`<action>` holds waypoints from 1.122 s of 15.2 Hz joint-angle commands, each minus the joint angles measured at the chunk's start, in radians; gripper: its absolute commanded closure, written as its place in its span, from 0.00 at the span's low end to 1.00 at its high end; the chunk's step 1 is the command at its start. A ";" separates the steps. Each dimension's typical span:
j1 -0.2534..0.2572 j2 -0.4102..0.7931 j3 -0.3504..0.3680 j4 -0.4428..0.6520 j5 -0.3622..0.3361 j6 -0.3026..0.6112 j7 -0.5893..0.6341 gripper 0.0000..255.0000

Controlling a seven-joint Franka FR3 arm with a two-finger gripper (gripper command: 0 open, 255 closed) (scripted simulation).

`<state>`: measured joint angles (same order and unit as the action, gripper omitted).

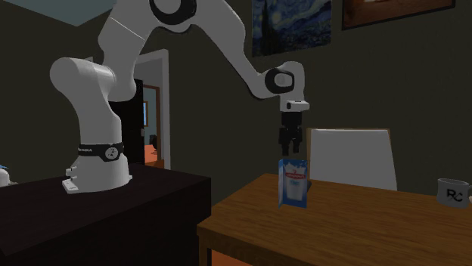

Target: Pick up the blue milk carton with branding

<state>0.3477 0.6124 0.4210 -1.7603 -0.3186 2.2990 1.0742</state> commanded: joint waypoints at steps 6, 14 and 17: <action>0.063 0.136 -0.032 0.119 -0.035 0.013 0.039 0.00; 0.071 0.171 -0.044 0.127 -0.048 0.040 0.045 1.00; 0.071 0.171 -0.044 0.127 -0.048 0.041 0.045 1.00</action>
<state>0.4191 0.7823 0.3773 -1.6326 -0.3668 2.3389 1.1191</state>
